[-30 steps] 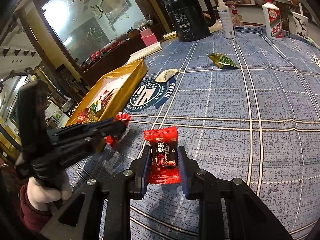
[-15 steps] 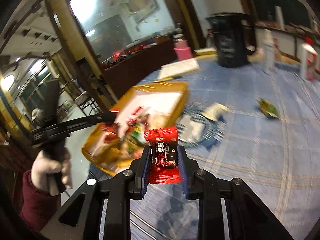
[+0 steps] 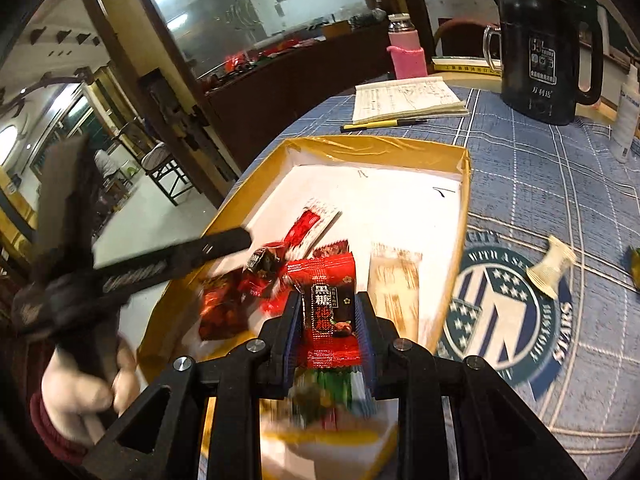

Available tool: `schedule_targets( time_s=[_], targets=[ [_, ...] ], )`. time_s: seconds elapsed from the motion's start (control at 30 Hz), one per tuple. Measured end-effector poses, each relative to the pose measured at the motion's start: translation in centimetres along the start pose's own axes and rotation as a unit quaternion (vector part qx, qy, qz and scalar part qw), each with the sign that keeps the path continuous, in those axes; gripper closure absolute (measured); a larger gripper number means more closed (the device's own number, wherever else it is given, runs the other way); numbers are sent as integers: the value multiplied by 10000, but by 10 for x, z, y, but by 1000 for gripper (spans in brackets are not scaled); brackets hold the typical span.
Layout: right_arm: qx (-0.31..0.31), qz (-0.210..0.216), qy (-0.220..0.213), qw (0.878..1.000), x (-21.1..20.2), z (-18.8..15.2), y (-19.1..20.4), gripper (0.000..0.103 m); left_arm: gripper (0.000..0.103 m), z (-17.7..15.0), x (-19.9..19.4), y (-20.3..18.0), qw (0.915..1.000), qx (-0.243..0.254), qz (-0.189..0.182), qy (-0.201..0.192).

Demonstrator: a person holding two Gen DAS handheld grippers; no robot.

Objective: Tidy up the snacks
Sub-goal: 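Carry both red candies over the white tray and release them, then grasp a green pea snack packet with the right tool while the left tool grasps a white wrapped biscuit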

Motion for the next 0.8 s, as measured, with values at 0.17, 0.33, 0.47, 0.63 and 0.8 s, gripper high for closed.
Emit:
schedule_targets(
  time_s=[0.17, 0.33, 0.47, 0.63, 0.8],
  targets=[
    [437, 127, -106, 9989, 3, 13, -15, 71, 61, -2, -15, -7, 9999, 28, -79, -91],
    [500, -150, -434, 9977, -31, 28, -60, 63, 43, -8, -38, -27, 9988, -62, -434, -204],
    [615, -998, -672, 9908, -65, 31, -145, 61, 41, -19, -56, -55, 9965, 34, -805, -223],
    [1469, -1797, -935, 9682, -105, 27, -263, 59, 39, -36, -66, -94, 9931, 393, -1088, -174],
    [1742, -1956, -915, 9607, -110, 27, -312, 50, 39, -44, -59, -130, 9899, 734, -1210, -25]
  ],
)
Point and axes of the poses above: each gripper's, at about its wrist camera, not at the fingertips, and x roughly the way its jaws point, y to its left, z to its top, the point moved 9 cm from there along x, roughly the way its jaws point, and after that the axes turned 12 degrees about -y, right-handed, at the moved point
